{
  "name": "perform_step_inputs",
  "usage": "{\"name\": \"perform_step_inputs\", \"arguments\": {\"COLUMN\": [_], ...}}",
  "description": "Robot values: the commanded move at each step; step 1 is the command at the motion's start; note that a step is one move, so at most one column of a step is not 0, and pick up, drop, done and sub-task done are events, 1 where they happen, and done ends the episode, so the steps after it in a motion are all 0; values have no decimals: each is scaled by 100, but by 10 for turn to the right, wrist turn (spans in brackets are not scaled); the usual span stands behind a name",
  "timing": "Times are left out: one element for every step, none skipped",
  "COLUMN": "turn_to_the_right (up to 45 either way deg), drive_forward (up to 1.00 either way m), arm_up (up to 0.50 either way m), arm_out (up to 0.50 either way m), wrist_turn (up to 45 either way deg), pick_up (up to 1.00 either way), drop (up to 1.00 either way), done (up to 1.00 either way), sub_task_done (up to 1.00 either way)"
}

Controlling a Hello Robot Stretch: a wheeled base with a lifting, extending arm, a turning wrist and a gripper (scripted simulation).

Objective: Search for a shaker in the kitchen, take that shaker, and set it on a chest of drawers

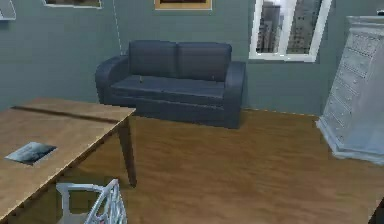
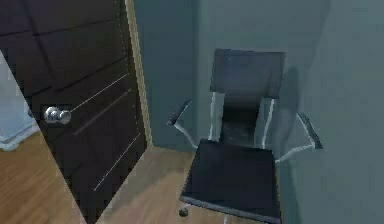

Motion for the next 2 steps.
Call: {"name": "perform_step_inputs", "arguments": {"turn_to_the_right": [210,0], "drive_forward": [0,100], "arm_up": [0,0], "arm_out": [0,0], "wrist_turn": [0,0], "pick_up": [0,0], "drop": [0,0], "done": [0,0], "sub_task_done": [0,0]}}
